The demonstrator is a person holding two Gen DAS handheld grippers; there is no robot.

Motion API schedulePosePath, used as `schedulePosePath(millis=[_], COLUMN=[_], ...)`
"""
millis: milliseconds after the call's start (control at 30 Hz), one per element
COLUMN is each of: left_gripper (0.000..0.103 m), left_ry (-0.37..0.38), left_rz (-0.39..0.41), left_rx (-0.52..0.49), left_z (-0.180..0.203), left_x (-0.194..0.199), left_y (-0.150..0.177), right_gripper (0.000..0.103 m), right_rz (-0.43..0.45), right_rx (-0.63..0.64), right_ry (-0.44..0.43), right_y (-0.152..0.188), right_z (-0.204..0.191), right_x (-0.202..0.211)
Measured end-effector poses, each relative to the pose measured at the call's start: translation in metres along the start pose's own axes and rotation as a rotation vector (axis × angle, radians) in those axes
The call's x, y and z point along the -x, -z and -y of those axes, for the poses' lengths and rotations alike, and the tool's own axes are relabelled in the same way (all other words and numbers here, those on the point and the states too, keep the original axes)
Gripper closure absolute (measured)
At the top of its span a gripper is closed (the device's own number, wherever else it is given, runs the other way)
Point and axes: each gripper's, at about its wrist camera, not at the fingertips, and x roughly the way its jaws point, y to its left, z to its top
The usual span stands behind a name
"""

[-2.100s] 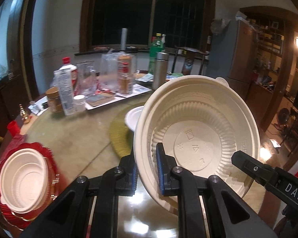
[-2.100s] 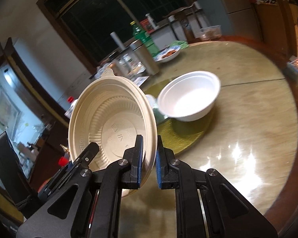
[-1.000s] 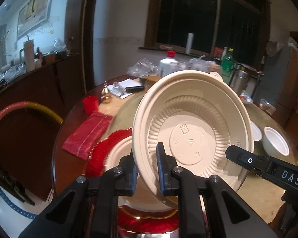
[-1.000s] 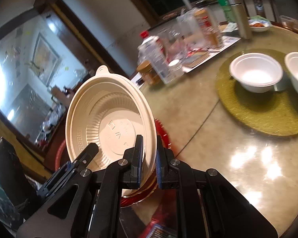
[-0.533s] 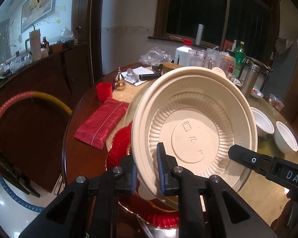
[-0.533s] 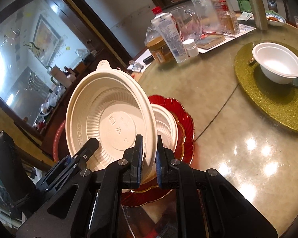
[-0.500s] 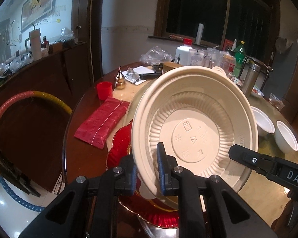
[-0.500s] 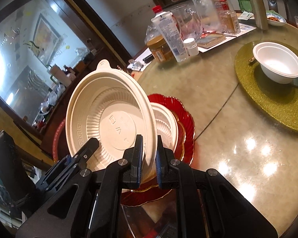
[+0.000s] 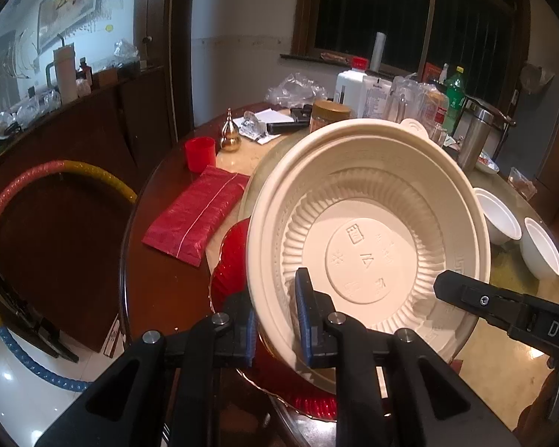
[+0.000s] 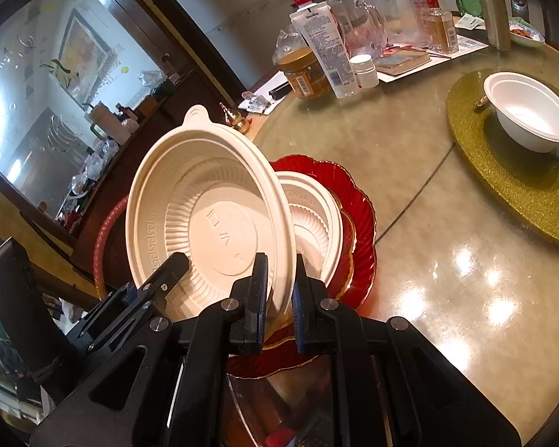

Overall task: Organize plates and bowls
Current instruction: 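Lower the beige bowl into the first beige bowl and open the right tool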

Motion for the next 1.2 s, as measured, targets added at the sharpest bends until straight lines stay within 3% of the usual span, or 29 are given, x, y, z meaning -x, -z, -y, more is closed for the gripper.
schedulePosePath(millis=[467, 733, 800, 867, 933, 1133, 1200], left_gripper=[0.083, 0.063, 0.052, 0.044, 0.043, 0.040, 0.027], left_ry=[0.010, -0.008, -0.005, -0.002, -0.001, 0.006, 0.014], left_rz=[-0.069, -0.056, -0.047, -0.037, -0.026, 0.015, 0.036], left_rx=[0.011, 0.026, 0.029, 0.032, 0.033, 0.043, 0.046], left_z=[-0.006, -0.011, -0.011, -0.011, -0.011, -0.013, -0.012], left_x=[-0.013, -0.012, -0.011, -0.009, -0.007, 0.000, 0.004], left_y=[0.003, 0.001, 0.000, -0.001, -0.002, -0.006, -0.009], right_gripper=[0.091, 0.091, 0.088, 0.077, 0.062, 0.061, 0.061], right_rz=[-0.063, -0.046, -0.037, -0.040, -0.059, -0.010, 0.009], right_rx=[-0.031, -0.034, -0.035, -0.028, -0.010, -0.005, -0.025], right_ry=[-0.005, 0.001, 0.006, 0.011, 0.022, 0.008, -0.003], right_y=[0.002, 0.001, 0.000, 0.000, 0.000, -0.001, -0.003], right_z=[0.003, 0.004, 0.004, 0.003, -0.001, -0.001, 0.004], right_x=[-0.009, -0.006, -0.004, -0.004, -0.008, 0.003, 0.009])
